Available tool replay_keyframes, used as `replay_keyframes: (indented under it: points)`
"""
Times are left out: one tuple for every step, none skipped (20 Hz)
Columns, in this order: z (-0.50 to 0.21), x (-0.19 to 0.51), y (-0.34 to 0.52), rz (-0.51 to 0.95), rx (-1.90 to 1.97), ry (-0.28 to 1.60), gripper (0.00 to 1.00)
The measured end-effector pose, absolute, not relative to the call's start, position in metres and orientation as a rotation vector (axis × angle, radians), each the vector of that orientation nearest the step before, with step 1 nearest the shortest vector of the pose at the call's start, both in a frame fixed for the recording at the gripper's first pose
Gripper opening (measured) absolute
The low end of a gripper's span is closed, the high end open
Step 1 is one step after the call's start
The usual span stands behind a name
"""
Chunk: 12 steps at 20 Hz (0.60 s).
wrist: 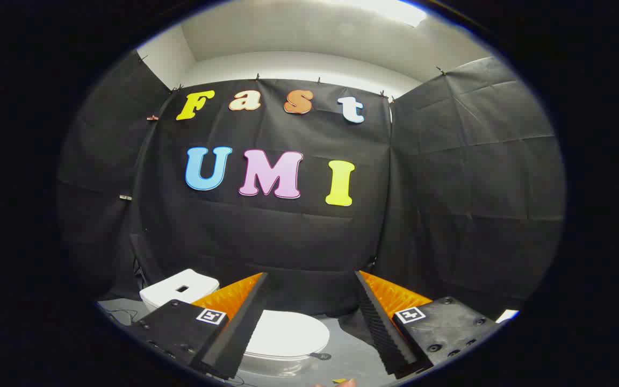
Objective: Open the toilet lid.
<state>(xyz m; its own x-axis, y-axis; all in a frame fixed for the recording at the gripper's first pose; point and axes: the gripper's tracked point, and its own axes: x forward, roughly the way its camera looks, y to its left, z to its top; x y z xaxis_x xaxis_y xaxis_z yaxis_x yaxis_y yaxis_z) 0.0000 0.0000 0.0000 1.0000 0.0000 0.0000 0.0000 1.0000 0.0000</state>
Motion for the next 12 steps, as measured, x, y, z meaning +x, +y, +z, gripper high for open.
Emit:
replay_keyframes:
  points:
    - [0.0,0.001,-0.002,0.003,0.001,0.003,0.98]
    - [-0.001,0.001,-0.005,0.006,0.004,0.004,0.98]
    - [-0.001,0.002,-0.007,0.009,0.009,0.005,0.98]
    - [0.0,0.001,-0.011,0.009,0.015,0.004,0.98]
    - [0.001,0.001,-0.014,0.012,0.021,-0.001,0.98]
    - [0.002,0.001,-0.015,0.015,0.024,-0.004,0.98]
    - [0.002,0.001,-0.015,0.022,0.024,-0.002,0.98]
    - [0.003,0.001,-0.015,0.028,0.023,-0.004,0.98]
    - [0.004,0.001,-0.017,0.029,0.021,-0.007,0.98]
    - [0.004,0.0,-0.018,0.035,0.018,-0.009,0.98]
    - [0.005,0.0,-0.018,0.037,0.016,-0.012,0.98]
    - [0.006,-0.001,-0.019,0.038,0.012,-0.015,0.98]
